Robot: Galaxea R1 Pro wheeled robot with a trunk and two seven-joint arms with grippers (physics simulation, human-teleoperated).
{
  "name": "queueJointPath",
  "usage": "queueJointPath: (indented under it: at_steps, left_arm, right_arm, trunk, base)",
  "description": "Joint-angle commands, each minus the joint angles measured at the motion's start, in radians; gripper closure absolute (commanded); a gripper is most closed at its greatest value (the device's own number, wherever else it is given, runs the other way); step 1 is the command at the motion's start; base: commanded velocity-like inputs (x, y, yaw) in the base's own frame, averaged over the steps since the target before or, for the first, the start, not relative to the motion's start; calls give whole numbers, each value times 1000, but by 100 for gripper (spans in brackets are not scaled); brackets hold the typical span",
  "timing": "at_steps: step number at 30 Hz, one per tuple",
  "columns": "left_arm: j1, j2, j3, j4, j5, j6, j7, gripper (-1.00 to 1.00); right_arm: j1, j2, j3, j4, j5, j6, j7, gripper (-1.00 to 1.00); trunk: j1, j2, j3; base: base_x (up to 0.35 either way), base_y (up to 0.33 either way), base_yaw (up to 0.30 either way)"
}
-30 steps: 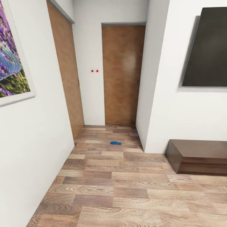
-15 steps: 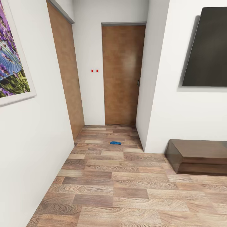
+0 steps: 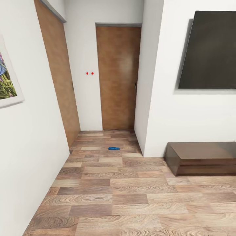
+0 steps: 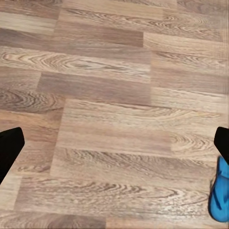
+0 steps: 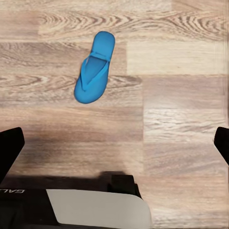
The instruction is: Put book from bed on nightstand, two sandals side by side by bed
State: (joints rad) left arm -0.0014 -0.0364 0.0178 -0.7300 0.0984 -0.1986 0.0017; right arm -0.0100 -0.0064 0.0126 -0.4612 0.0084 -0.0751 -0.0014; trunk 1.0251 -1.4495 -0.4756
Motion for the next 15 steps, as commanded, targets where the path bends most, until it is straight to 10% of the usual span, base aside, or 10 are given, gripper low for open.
queueJointPath:
  at_steps: [1,15]
  left_arm:
    - [0,0,1,0,9,-2,0,-100]
    - [0,0,1,0,9,-2,0,-100]
  right_arm:
    - [-1,0,1,1,1,-3,0,-100]
    - [-1,-1,0,1,-1,-3,0,-100]
  trunk:
    - [0,-1,-1]
    - [0,-1,-1]
  base:
    - [0,0,-277]
    - [0,0,-281]
